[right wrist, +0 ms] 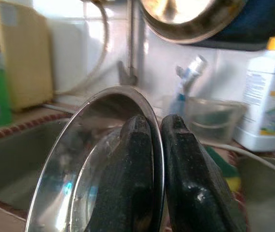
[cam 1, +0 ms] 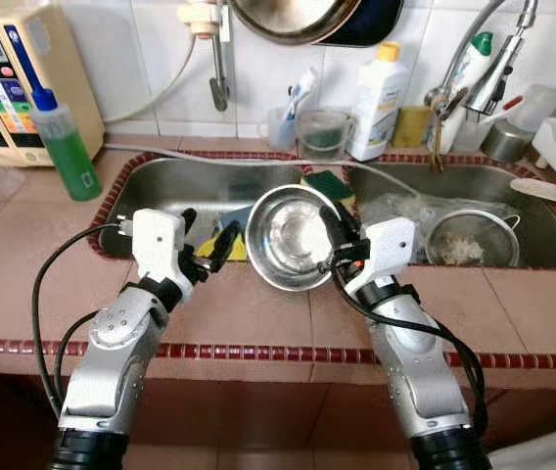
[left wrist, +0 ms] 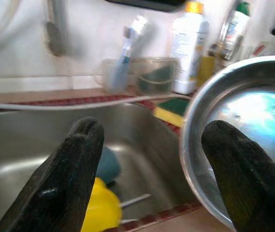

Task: Kitchen organization

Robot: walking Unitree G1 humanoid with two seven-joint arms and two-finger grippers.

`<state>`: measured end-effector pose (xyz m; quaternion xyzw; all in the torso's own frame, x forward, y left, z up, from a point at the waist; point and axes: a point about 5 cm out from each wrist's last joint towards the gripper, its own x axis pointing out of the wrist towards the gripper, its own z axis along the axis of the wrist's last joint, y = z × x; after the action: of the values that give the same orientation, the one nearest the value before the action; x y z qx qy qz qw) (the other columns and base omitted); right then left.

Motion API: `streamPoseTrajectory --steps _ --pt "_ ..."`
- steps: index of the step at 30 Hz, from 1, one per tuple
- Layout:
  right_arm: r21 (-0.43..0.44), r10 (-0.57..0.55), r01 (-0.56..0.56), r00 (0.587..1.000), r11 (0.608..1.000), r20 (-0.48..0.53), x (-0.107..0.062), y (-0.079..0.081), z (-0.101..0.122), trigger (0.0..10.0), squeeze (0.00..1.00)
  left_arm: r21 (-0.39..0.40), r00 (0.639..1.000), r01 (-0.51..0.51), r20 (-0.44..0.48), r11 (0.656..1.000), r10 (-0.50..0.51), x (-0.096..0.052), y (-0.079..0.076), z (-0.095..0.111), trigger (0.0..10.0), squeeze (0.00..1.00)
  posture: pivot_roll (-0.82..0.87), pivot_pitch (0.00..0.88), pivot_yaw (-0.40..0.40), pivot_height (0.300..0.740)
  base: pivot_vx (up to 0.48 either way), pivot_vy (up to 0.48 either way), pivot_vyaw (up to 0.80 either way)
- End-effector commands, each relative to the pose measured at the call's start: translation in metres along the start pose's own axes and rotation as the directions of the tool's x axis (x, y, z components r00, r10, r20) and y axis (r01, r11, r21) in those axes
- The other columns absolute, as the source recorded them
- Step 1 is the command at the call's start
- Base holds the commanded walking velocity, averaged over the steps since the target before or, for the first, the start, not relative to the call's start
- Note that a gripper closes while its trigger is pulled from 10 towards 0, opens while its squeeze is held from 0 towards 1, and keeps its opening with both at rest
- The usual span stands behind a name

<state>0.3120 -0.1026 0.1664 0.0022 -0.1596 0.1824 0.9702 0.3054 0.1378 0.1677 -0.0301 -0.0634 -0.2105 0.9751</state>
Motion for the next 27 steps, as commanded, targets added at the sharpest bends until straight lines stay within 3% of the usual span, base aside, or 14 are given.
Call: streamPoseTrajectory --steps 1,27 --pt "-0.001 0.0 0.0 1.0 1.0 0.03 0.0015 -0.0014 0.0075 10.0 0.0 0.011 1.0 0.013 0.015 1.0 -0.013 0.0019 -0.002 0.0058 10.0 0.0 -0.07 0.072 0.004 0.74 0.277 0.0 0.0" --pt "-0.006 0.013 -0.013 1.0 1.0 0.019 0.0004 -0.002 0.0075 10.0 0.0 0.004 1.0 0.006 0.013 1.0 -0.006 0.0001 -0.0029 0.0049 10.0 0.0 -0.08 0.083 -0.008 0.74 0.301 0.0 0.0"
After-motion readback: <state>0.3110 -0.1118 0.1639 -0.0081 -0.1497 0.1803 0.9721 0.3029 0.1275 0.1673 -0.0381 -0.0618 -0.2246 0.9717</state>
